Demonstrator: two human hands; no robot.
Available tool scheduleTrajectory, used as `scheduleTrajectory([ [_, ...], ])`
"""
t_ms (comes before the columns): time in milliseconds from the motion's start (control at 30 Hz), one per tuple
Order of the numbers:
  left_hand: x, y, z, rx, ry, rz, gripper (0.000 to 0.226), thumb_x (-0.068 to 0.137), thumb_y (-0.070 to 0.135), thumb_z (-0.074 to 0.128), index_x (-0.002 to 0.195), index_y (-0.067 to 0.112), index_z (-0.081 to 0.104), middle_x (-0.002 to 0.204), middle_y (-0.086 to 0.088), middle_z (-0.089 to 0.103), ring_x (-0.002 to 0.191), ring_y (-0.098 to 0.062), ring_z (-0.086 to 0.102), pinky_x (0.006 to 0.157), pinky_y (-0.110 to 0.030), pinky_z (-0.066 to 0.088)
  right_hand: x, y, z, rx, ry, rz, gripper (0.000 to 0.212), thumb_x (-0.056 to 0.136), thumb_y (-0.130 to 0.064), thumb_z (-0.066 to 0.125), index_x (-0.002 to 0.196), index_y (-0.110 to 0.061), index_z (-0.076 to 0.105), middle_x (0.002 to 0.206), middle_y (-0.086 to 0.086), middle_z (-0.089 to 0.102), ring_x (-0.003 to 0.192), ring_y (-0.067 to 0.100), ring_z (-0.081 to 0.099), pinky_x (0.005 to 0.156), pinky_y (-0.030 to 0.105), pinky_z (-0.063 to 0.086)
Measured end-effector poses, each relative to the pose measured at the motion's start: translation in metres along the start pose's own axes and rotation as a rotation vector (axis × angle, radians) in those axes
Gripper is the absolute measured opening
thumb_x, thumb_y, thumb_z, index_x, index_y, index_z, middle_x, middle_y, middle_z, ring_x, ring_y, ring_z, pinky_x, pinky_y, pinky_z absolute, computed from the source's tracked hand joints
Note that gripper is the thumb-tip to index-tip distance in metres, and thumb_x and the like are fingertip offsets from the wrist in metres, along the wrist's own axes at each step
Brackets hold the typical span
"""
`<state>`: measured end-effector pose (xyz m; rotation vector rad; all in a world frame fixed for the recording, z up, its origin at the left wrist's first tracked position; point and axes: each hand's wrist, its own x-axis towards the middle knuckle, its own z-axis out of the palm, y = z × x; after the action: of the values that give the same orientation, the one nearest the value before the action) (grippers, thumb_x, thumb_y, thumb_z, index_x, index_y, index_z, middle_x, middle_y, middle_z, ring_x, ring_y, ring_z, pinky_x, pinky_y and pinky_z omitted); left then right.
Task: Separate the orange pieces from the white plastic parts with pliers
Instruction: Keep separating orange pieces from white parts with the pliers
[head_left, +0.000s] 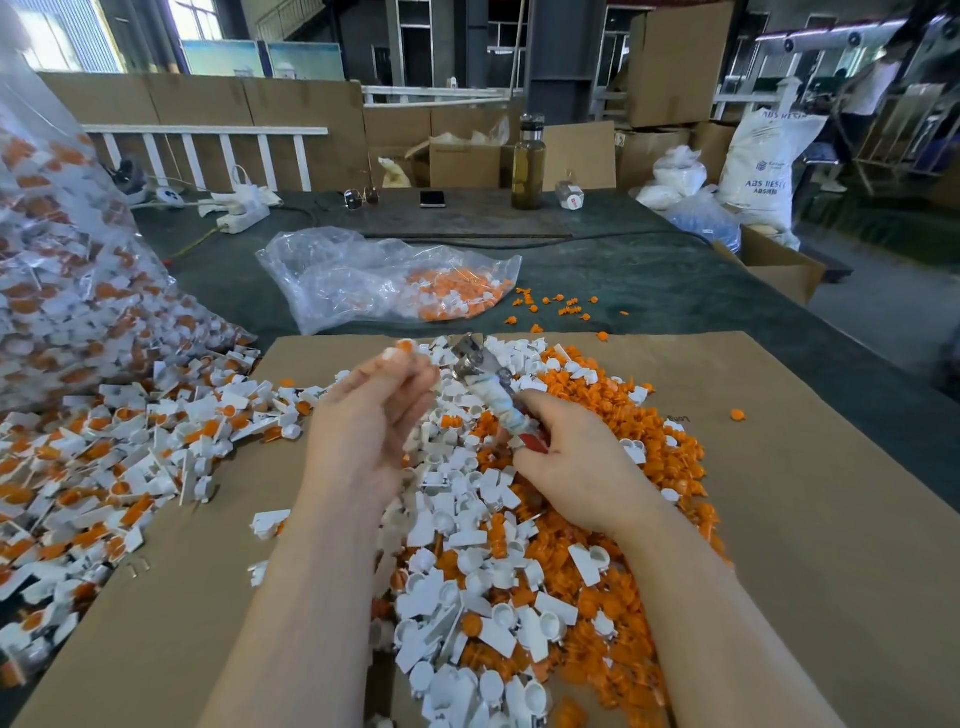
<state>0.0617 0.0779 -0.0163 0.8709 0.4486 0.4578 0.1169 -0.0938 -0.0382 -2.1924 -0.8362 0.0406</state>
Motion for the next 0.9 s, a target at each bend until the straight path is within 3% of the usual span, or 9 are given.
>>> scheduleTrajectory([
  [133, 0.012, 0.018, -0.024, -0.339, 0.237, -0.066, 0.018, 0.093, 0.011, 0.063, 0.110, 0.005, 0.066, 0.086, -0.007, 0.078, 0.080, -0.012, 0.076, 0.066, -0.021, 0.060, 0.002, 0.004, -0.002, -0.050, 0.077, 0.023, 0.015, 0.086, -0.016, 0.057, 0.099, -0.023, 0.056, 0.074, -0.010, 0.055, 0.065, 0.008, 0.052, 0.055, 0.026, 0.035],
  [300, 0.023, 0.030, -0.050, -0.753, 0.350, -0.040, 0.021, 0.102, 0.007, 0.049, 0.119, 0.003, 0.059, 0.085, -0.011, 0.077, 0.073, -0.013, 0.076, 0.059, -0.026, 0.059, 0.003, 0.011, -0.004, -0.080, 0.158, 0.080, 0.013, 0.086, -0.016, 0.055, 0.093, -0.027, 0.053, 0.071, -0.015, 0.051, 0.059, 0.004, 0.049, 0.050, 0.016, 0.028],
  [433, 0.027, 0.032, -0.059, -0.935, 0.409, 0.027, 0.027, 0.102, 0.007, 0.049, 0.127, 0.002, 0.056, 0.090, -0.013, 0.077, 0.078, -0.017, 0.076, 0.062, -0.029, 0.061, 0.005, 0.015, -0.005, -0.121, 0.161, 0.116, 0.012, 0.090, -0.021, 0.055, 0.100, -0.027, 0.055, 0.078, -0.013, 0.057, 0.065, 0.007, 0.054, 0.052, 0.020, 0.034],
  [567, 0.029, 0.030, -0.061, -0.994, 0.398, 0.096, 0.033, 0.104, 0.012, 0.046, 0.136, 0.007, 0.052, 0.096, -0.016, 0.075, 0.088, -0.020, 0.075, 0.066, -0.032, 0.061, 0.005, 0.015, -0.005, -0.106, 0.126, 0.104, 0.021, 0.092, -0.022, 0.055, 0.108, -0.031, 0.046, 0.088, -0.017, 0.055, 0.074, 0.006, 0.056, 0.058, 0.024, 0.046],
  [667, 0.028, 0.029, -0.058, -0.834, 0.343, 0.069, 0.031, 0.102, 0.016, 0.051, 0.133, 0.012, 0.054, 0.100, -0.011, 0.076, 0.085, -0.014, 0.076, 0.066, -0.028, 0.060, 0.005, 0.016, -0.006, -0.120, 0.109, 0.084, 0.020, 0.092, -0.021, 0.055, 0.110, -0.028, 0.049, 0.088, -0.016, 0.054, 0.077, 0.006, 0.055, 0.062, 0.029, 0.047],
  [833, 0.022, 0.026, -0.043, -0.039, 0.263, -0.012, 0.011, 0.094, 0.020, 0.067, 0.103, 0.016, 0.069, 0.081, 0.007, 0.077, 0.064, 0.000, 0.068, 0.057, -0.017, 0.055, 0.004, 0.017, -0.006, -0.240, 0.053, 0.061, 0.005, 0.095, -0.031, 0.056, 0.098, -0.026, 0.057, 0.081, -0.013, 0.057, 0.070, 0.006, 0.053, 0.056, 0.026, 0.041],
  [900, 0.021, 0.024, -0.038, 0.232, 0.278, 0.010, 0.006, 0.091, 0.020, 0.070, 0.098, 0.020, 0.069, 0.082, 0.008, 0.076, 0.073, -0.003, 0.066, 0.063, -0.022, 0.053, 0.004, 0.016, -0.006, -0.288, 0.008, 0.059, 0.009, 0.094, -0.036, 0.058, 0.089, -0.029, 0.055, 0.076, -0.014, 0.054, 0.067, 0.004, 0.051, 0.054, 0.023, 0.036],
])
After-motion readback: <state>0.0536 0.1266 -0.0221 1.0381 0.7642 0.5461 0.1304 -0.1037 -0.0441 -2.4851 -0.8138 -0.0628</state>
